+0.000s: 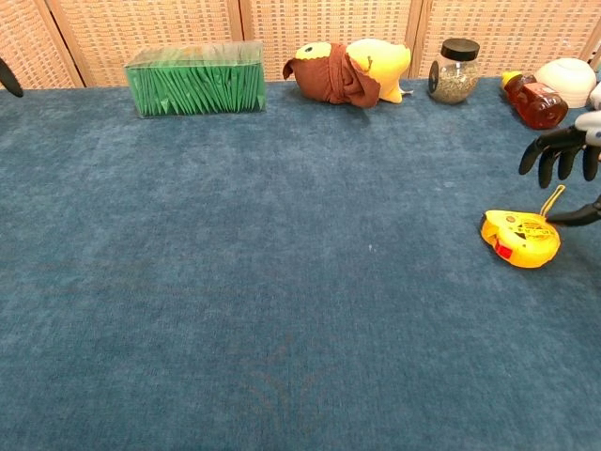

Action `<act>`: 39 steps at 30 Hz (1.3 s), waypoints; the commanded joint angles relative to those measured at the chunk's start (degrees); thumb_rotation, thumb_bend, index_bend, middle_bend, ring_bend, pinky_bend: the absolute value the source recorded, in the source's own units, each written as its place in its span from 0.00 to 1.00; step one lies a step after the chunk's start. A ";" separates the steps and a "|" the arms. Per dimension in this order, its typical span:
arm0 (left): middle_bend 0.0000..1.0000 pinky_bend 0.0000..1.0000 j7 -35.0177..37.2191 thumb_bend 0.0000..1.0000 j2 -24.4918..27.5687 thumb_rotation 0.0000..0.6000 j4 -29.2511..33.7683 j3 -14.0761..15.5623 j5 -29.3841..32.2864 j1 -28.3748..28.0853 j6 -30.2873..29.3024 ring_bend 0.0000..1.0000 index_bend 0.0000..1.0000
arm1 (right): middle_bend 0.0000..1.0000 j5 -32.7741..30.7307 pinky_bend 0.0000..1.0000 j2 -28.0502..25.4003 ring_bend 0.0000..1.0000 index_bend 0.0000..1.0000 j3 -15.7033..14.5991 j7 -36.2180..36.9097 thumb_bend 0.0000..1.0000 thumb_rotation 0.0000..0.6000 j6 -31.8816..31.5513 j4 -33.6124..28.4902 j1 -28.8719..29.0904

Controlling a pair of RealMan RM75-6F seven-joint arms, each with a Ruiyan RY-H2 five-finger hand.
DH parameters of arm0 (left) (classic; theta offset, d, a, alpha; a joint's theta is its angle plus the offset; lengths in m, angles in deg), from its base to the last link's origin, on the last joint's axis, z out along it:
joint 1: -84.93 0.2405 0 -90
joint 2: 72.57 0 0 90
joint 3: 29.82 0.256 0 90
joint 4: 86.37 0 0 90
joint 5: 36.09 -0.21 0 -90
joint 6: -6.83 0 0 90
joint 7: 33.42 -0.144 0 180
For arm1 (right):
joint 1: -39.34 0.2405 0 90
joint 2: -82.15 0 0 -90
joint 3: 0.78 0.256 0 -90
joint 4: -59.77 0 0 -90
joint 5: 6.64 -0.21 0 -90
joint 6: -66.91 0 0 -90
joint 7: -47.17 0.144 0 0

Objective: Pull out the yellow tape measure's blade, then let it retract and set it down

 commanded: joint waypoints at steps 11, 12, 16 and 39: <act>0.55 0.70 -20.36 0.28 -3.63 1.00 1.62 2.98 3.03 12.45 -21.85 0.55 0.49 | 0.56 -1.45 0.52 -5.10 0.54 0.52 2.80 -2.97 0.24 0.66 -13.81 -3.28 -7.12; 0.55 0.69 -20.73 0.28 -3.86 1.00 1.48 3.08 2.74 12.91 -22.60 0.55 0.49 | 0.57 -1.41 0.53 -5.20 0.55 0.53 2.71 -3.05 0.24 0.66 -14.16 -3.29 -7.42; 0.55 0.67 -23.58 0.28 -5.86 1.00 -0.14 4.06 0.93 16.65 -28.40 0.55 0.52 | 0.58 -1.87 0.55 -5.92 0.57 0.54 2.12 -4.44 0.25 0.66 -17.71 -3.17 -10.41; 0.55 0.62 -30.36 0.28 -9.50 1.00 2.50 7.15 -8.65 27.54 -40.07 0.53 0.54 | 0.61 -3.07 0.57 -11.96 0.58 0.57 -1.10 -3.62 0.26 0.66 -34.03 -8.09 -27.72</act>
